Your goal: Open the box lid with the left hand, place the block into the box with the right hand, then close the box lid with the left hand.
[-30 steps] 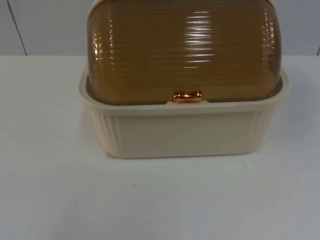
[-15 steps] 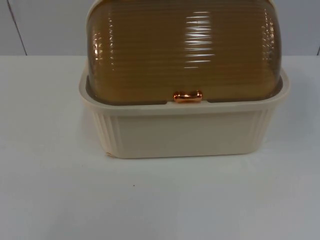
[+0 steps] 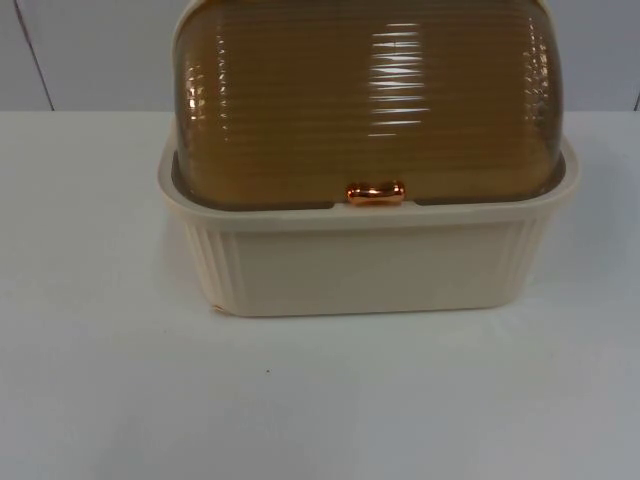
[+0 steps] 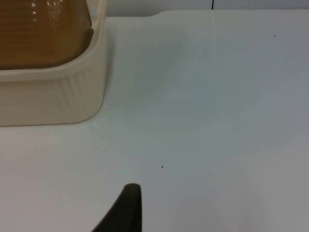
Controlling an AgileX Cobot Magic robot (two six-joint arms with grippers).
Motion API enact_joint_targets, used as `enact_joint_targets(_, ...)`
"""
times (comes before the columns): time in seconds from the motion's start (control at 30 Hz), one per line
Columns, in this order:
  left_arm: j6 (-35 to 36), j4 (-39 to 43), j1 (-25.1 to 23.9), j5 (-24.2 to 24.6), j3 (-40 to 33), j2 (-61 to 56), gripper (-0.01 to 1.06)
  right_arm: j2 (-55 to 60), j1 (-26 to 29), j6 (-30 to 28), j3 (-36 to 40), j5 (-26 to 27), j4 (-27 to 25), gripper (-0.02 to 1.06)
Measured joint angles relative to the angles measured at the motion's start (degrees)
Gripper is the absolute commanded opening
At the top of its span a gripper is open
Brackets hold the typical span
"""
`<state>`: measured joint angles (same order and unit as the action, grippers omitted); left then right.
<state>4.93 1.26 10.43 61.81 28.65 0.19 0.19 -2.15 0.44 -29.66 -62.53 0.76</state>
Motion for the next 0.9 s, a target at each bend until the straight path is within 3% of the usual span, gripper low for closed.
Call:
enact_joint_targets(0.73,-4.01,2.18,0.00,0.00,0.00,0.00,1.05,0.00,0.00,0.00,0.00,0.10,0.00,1.05)
enact_joint_targets(0.9,-4.05,2.30,-3.89,0.00,0.00,0.00,1.05,0.00,0.00,0.00,0.00,0.10,0.00,1.05)
